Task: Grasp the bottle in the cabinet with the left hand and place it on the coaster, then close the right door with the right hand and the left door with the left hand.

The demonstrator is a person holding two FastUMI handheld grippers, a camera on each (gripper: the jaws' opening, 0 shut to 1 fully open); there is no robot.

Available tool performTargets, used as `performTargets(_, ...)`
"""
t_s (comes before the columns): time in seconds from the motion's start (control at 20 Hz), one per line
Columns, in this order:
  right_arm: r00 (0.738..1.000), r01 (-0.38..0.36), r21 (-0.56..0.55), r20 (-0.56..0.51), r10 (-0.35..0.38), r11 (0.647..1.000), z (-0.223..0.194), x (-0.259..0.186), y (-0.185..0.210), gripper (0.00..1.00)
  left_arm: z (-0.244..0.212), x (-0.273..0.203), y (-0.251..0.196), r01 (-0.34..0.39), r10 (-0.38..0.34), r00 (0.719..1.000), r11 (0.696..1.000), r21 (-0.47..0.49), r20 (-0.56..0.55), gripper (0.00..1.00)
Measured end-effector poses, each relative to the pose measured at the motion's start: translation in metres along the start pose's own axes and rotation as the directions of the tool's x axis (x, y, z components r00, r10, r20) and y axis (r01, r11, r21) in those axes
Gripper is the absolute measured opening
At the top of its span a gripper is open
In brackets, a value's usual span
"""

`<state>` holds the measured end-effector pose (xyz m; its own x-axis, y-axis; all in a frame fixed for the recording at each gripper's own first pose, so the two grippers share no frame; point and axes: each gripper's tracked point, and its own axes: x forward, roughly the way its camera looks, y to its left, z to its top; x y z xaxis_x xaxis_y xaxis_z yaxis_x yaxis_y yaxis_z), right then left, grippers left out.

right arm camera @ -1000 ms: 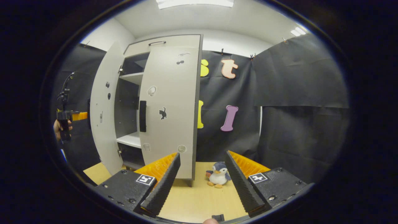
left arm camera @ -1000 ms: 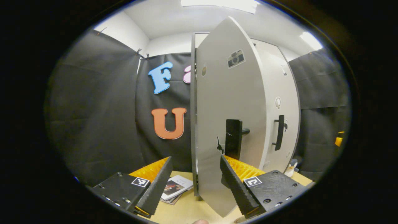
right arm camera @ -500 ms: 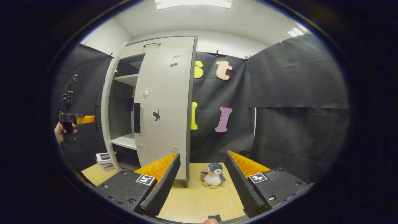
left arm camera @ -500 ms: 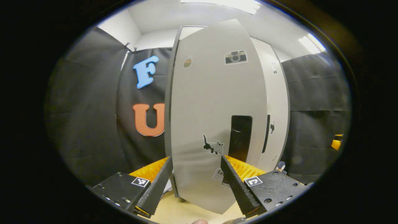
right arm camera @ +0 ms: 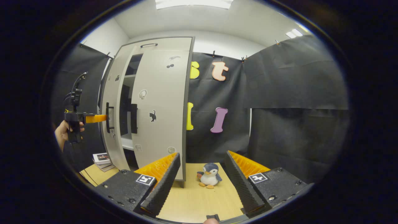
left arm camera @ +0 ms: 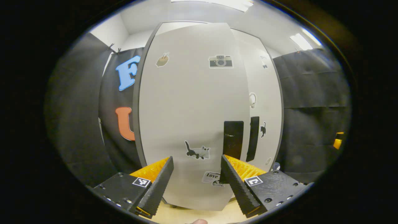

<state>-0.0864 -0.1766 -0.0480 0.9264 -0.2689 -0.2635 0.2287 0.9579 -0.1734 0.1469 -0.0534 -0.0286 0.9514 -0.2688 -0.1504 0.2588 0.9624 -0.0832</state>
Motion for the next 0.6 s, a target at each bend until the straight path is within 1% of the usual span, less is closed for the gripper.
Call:
performTargets(0.15, 1.000, -0.015, -0.002, 0.018, 0.015, 1.000, 0.009, 0.001, 0.007, 0.95, 0.008, -0.009, 0.002, -0.003, 0.003, 1.000, 1.000, -0.006, 0.013, 0.99)
performTargets(0.25, 0.999, -0.038, -0.002, 0.028, 0.038, 0.999, 0.016, 0.005, 0.016, 0.95, 0.014, -0.017, 0.000, -0.006, 0.005, 1.000, 1.000, 0.028, 0.005, 0.99)
performTargets(0.35, 0.996, -0.060, 0.004, 0.059, 0.060, 0.998, 0.030, 0.011, 0.026, 0.95, 0.026, -0.029, 0.003, -0.026, 0.024, 0.999, 0.997, 0.066, 0.028, 0.99)
performTargets(0.45, 0.992, -0.087, 0.011, 0.094, 0.086, 0.996, 0.046, 0.016, 0.036, 0.95, 0.039, -0.042, 0.003, -0.031, 0.027, 0.998, 0.996, 0.084, 0.052, 0.99)
performTargets(0.55, 0.986, -0.096, 0.018, 0.137, 0.093, 0.995, 0.066, 0.020, 0.042, 0.95, 0.053, -0.062, 0.003, -0.031, 0.025, 0.997, 0.996, 0.078, 0.075, 0.95)
performTargets(0.6, 0.982, -0.100, 0.022, 0.160, 0.096, 0.995, 0.075, 0.021, 0.045, 0.95, 0.059, -0.071, 0.003, -0.030, 0.024, 0.996, 0.997, 0.071, 0.085, 0.97)
